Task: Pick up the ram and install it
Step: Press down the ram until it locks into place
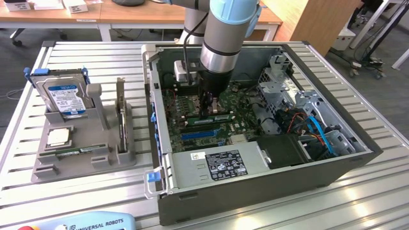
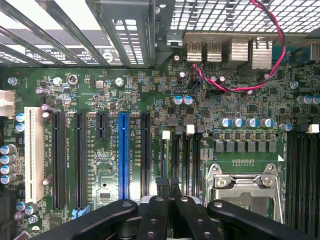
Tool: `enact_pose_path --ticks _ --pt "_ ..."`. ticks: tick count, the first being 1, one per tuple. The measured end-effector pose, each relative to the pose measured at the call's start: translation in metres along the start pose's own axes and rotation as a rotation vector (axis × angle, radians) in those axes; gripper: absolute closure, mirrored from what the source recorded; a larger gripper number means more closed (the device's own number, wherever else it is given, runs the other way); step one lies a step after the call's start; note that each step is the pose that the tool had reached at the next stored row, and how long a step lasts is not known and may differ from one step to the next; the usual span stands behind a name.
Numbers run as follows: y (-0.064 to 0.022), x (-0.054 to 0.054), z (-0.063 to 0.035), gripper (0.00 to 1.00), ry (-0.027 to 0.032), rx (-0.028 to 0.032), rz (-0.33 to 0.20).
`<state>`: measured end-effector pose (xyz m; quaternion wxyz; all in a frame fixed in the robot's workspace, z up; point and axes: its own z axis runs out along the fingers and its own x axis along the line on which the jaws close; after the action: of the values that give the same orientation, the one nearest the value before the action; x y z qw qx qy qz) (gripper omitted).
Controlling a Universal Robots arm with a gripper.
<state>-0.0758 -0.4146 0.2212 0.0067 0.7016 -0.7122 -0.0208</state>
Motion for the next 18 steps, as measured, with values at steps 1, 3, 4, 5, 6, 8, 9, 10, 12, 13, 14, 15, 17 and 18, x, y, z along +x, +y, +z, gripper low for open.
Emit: enact_pose_path --ticks 1,3,4,5,6,8,9,10,12,13,14,15,17,18 --pt "0.0000 0.000 0.0001 0.90 0.0001 0.0000 0.000" --pt "0.0000 0.000 0.0001 0.90 0.0003 -0.0001 0.000" --pt "0.0000 0.000 0.0002 0.90 0.0002 -0.0001 0.000" --pt "0.0000 0.000 0.0002 0.90 0.0001 0.0000 0.000" --pt "0.0000 0.000 0.0002 0.90 0.0000 0.0000 0.000" --pt "0.0000 0.000 0.0002 0.90 0.0000 0.0000 0.000" --pt "0.0000 0.000 0.0002 0.90 -0.0001 0.0001 0.000" --pt "0.0000 0.000 -0.0001 0.90 -0.0003 0.0002 0.000" --pt "-0.0001 0.000 -0.0013 0.90 -0.0018 0.0014 0.000" --pt "-0.0001 0.000 -0.0025 0.90 -0.0016 0.0011 0.000" --pt "0.0001 0.000 -0.0044 0.90 -0.0002 0.0001 0.000" --pt "0.0002 0.000 -0.0057 0.90 -0.0002 0.0001 0.000" --pt "0.0003 0.000 -0.0084 0.90 -0.0001 0.0001 0.000" --pt "0.0004 0.000 -0.0098 0.90 -0.0001 0.0001 0.000"
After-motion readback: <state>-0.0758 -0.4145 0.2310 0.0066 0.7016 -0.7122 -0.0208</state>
